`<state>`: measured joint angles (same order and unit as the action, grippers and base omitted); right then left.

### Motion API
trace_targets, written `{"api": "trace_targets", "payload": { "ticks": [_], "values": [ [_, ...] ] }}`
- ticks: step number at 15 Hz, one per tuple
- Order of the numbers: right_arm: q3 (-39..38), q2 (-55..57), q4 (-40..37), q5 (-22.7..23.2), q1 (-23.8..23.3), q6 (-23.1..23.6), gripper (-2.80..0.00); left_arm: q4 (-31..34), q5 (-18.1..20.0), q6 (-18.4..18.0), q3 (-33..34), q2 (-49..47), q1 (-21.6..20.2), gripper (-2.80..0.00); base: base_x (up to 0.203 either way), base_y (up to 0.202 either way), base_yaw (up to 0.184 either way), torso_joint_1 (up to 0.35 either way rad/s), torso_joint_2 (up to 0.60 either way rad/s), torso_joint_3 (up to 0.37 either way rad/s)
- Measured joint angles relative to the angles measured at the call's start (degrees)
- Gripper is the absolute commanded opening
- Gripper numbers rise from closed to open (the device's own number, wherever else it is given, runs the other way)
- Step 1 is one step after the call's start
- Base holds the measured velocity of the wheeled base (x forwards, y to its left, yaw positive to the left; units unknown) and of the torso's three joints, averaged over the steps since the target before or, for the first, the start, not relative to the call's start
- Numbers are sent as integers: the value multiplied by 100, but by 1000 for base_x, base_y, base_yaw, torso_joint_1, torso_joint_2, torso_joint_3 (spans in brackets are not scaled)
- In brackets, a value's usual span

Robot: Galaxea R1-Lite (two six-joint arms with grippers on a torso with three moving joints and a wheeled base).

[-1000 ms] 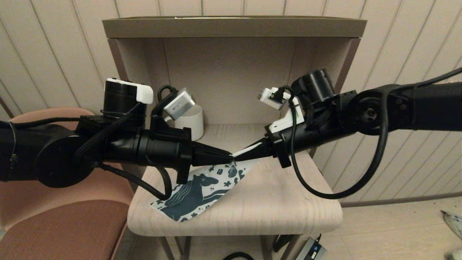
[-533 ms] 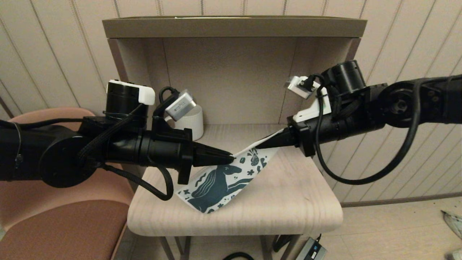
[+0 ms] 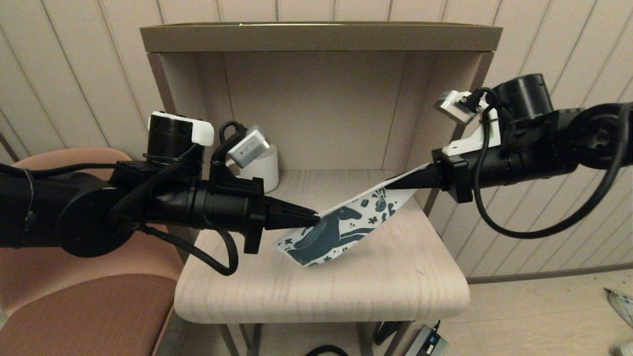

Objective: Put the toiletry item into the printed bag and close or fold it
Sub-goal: Close the strorage bag and place it on the desk

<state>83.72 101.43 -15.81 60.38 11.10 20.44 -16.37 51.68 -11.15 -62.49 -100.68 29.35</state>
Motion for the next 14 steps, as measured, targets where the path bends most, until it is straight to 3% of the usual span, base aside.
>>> {"api": "trace_targets", "payload": {
  "ticks": [8,14],
  "values": [
    [-369,-261,15,270,-582,15,-280,0,-2,-3,1,-46,0,-280,0,0,0,0,0,0],
    [-404,-278,16,310,-600,124,-280,-82,-2,-2,4,-80,1,-280,0,0,0,0,0,0]
  ]
}}
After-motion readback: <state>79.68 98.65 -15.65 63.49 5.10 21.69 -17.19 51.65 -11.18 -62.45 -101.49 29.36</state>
